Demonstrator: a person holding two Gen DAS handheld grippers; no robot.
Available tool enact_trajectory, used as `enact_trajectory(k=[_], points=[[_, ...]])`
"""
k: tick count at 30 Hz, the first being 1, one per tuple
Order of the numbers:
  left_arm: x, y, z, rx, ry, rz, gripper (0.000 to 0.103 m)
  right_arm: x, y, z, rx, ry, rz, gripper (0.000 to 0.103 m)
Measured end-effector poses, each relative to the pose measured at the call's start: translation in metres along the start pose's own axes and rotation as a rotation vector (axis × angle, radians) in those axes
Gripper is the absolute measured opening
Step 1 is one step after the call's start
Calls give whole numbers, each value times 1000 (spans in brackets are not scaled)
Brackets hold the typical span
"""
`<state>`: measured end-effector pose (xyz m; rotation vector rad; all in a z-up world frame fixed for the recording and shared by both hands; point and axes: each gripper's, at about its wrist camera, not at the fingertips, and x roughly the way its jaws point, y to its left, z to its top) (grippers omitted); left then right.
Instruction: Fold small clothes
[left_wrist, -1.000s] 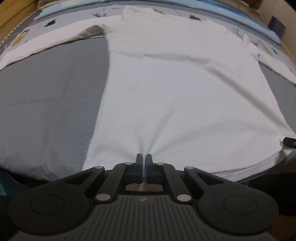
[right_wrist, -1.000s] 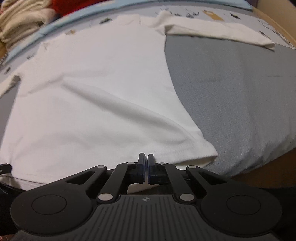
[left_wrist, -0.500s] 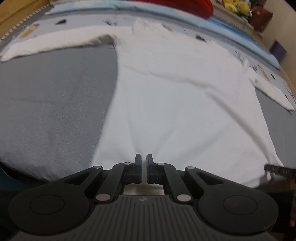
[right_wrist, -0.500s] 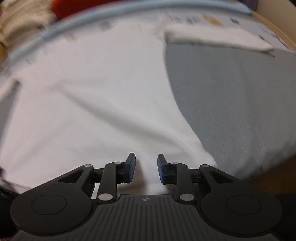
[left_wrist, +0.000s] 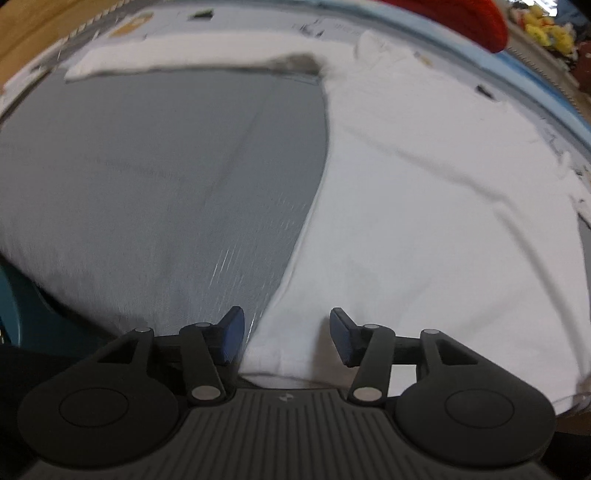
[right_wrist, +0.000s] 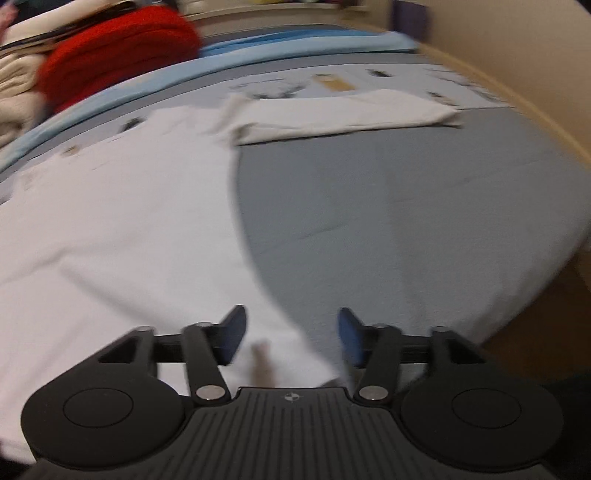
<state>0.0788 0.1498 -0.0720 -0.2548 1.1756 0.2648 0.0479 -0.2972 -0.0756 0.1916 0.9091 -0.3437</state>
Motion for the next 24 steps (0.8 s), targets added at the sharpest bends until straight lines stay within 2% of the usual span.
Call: enact_trajectory(k=[3,4,5,6,7,8,9,11,13,16,18,20,22,24], points=[[9,0,0,-1,36,5,54,21,-9,-4,54,121,-2,61],[9,-1,0,9,34,3,42,27,-10,-6,67,160,14,57],[8,-3,-1,28,26,3,17,32,-9,-9,70,190,28,55],[7,-4,-1,43,18,-4,14,33,-8,-10,63,202,37,44],[5,-3,-3,46,10,-11,13,32,-6,-10,48,195,41,23],[3,-1,-4,41,2,-16,13,30,-4,-8,29,184,56,11],[0,0,-5,34,-6,-16,13,29,-3,-7,17,175,73,7],[-6,6,-8,21,-13,-13,12,21,-1,-2,3,133,70,6],[-4,9,-10,14,16,-11,12,19,-6,6,14,96,35,6],[2,10,-11,10,64,-17,15,24,-15,9,57,116,12,7],[-4,5,-8,41,18,24,17,27,-17,7,56,123,1,8],[-18,-2,-6,77,-79,37,19,19,-15,9,57,78,-1,10],[-31,-12,-5,124,-161,10,22,7,-9,12,32,-12,-11,26],[-33,-22,-7,167,-180,-24,22,-3,-4,10,12,-76,19,32]])
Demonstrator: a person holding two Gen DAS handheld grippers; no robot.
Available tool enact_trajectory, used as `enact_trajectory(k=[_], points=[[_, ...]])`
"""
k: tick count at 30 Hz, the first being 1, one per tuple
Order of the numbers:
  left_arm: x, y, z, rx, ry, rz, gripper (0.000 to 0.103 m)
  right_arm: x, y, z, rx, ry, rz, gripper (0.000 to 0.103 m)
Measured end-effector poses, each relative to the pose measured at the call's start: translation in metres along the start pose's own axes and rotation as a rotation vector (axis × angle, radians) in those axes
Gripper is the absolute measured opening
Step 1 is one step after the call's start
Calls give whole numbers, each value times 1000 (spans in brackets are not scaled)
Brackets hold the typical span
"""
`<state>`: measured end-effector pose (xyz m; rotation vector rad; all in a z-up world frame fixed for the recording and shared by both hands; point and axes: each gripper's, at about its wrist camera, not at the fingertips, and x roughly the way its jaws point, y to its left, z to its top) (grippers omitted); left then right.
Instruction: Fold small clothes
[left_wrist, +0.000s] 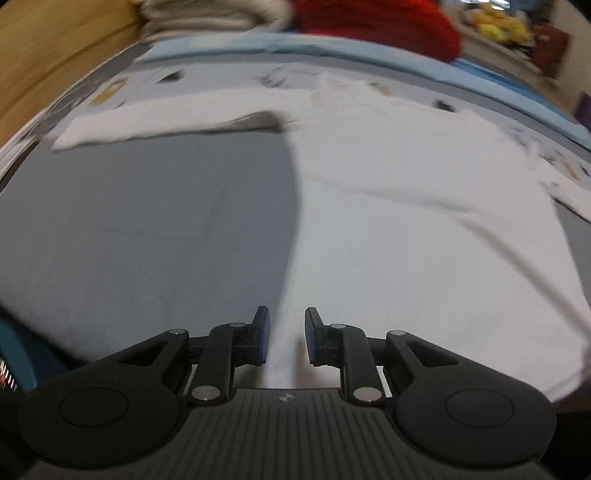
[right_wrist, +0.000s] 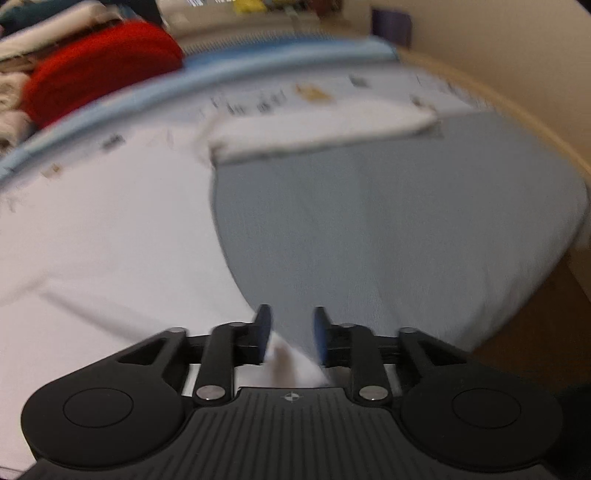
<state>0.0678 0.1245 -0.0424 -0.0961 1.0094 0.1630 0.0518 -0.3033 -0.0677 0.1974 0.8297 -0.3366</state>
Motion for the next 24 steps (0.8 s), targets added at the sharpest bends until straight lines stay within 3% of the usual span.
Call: enact_trajectory(k=[2,3,5,6,7,9,10,11,13,14,17,19,22,24], points=[[12,-3,-4,-18,73,-66,29,2,5,0,-9,10,61,33],[24,-1,-7,-52,152,-99,31,7,6,-3,-6,46,87,36],[40,2,-14,-93,252,-103,30,28,9,-12,-13,195,99,40],[36,-1,-13,-82,228,-94,30,37,10,-19,-32,263,70,40],[32,-5,-10,-53,200,-86,31,39,11,-24,-54,274,46,40],[20,-13,-6,3,119,-79,38,34,17,-19,-63,235,46,40],[19,-15,-5,12,110,-78,50,30,17,-18,-62,209,71,41],[23,-16,-6,7,133,-81,57,28,17,-17,-64,190,90,42],[36,-13,-12,-23,223,-87,57,36,16,-20,-64,235,79,46],[36,-12,-12,-28,220,-77,57,42,13,-23,-38,284,73,47],[18,-20,0,16,90,-46,57,33,10,-20,-14,245,84,46],[2,-21,7,13,-11,-42,58,16,11,-12,0,146,119,46],[-14,-25,19,-19,-142,-56,75,-12,12,3,4,-32,170,47],[-25,-31,28,-33,-227,-52,81,-33,9,17,11,-137,204,50]])
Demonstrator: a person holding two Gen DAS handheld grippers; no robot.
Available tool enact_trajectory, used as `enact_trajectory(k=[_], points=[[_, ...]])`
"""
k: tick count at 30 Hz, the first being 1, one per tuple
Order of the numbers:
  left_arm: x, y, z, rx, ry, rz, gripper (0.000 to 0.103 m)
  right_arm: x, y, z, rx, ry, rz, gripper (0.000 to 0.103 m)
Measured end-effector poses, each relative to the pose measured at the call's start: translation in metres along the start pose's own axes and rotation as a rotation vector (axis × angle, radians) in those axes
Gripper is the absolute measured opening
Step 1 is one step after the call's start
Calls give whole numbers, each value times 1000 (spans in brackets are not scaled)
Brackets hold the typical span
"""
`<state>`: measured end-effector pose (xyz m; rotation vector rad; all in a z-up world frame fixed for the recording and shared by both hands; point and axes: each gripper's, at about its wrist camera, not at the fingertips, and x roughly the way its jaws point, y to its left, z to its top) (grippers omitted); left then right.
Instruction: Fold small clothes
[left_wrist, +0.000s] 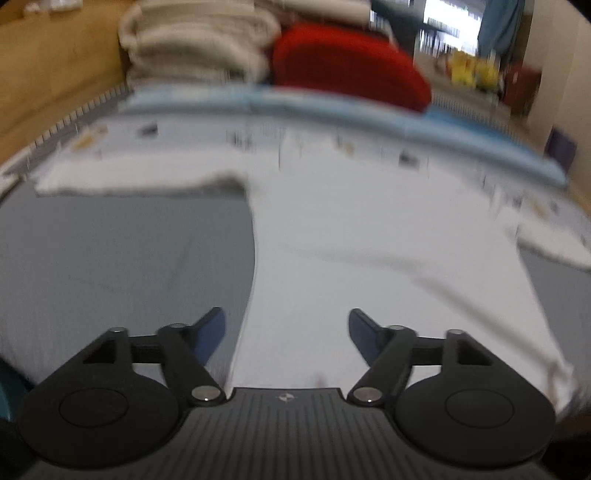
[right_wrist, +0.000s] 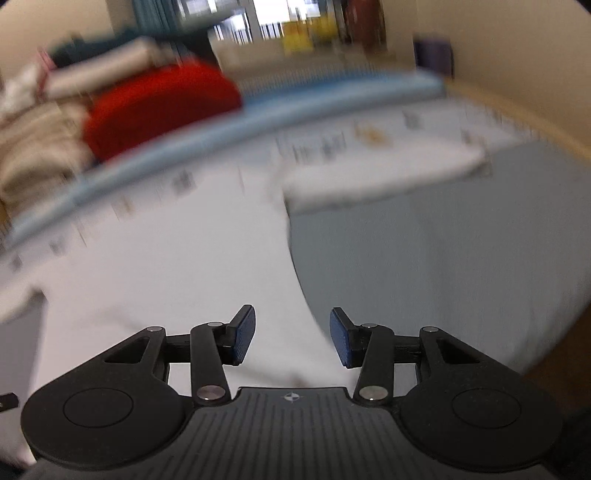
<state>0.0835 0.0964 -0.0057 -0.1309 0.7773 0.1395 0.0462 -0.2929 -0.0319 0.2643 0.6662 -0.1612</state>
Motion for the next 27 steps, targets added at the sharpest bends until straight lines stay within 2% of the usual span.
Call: enact_trajectory(k=[3,6,10,13,14,16,18,22,27], points=[[-6,-5,7,22,-101,61,85,-23,2,26,2,-129,53,55],[-14,-13,11,24,-161,85,85,-39,0,63,-16,-229,122,59],[-15,-15,10,25,-151,86,85,-27,3,98,-123,-292,175,63],[-24,-18,10,40,-187,89,85,-9,8,102,-196,-288,168,63],[-28,-18,13,49,-190,65,85,-2,7,99,-191,-278,168,63],[-31,-18,19,53,-184,39,85,8,8,95,-158,-207,175,61],[-33,-26,36,88,-209,35,85,11,14,95,-125,-199,214,61],[-37,-41,81,143,-305,46,85,16,27,93,-167,-228,220,59],[-23,-46,134,143,-393,-32,85,16,26,91,-169,-251,221,59]])
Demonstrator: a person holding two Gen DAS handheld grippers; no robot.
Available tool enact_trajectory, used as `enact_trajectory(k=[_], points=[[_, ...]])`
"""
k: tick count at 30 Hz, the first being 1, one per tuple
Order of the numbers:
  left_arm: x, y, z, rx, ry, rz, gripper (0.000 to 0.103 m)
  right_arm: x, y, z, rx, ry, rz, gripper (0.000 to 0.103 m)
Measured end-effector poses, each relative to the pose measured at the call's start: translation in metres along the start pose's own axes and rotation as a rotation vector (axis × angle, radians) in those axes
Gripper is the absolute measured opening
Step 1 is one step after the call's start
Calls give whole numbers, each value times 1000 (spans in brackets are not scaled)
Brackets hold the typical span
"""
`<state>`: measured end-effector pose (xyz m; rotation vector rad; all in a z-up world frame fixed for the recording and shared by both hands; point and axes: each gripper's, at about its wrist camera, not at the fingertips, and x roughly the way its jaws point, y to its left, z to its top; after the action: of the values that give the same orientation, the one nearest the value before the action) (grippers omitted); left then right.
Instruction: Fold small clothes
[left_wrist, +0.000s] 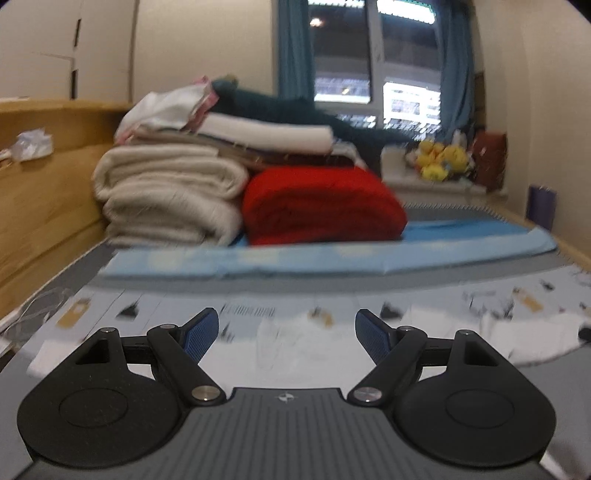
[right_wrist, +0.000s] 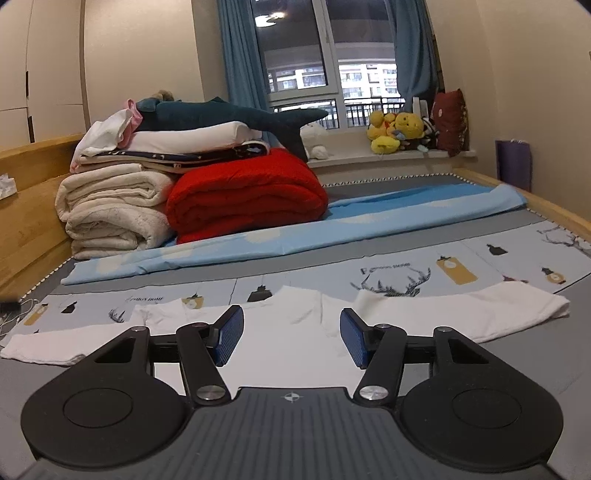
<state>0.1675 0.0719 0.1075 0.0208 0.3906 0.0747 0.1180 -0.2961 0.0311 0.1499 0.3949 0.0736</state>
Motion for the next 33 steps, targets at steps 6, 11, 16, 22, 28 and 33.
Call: enact_trajectory(k=[6,11,16,22,28,33], points=[[62,14,15,63,-30,-15,85,9,6,-4,-59,14,-30,59],[102,52,-9,33,7,14,85,12,22,-9,-139,25,-63,59],[128,98,-2,-95,74,53,85,16,40,-5,-206,51,-73,60],[146,127,-3,-99,98,110,85,51,79,25,-191,41,-58,61],[158,150,-17,-119,143,168,80,98,137,48,-188,7,8,61],[172,168,-24,-99,166,183,63,129,168,49,-198,26,78,61]])
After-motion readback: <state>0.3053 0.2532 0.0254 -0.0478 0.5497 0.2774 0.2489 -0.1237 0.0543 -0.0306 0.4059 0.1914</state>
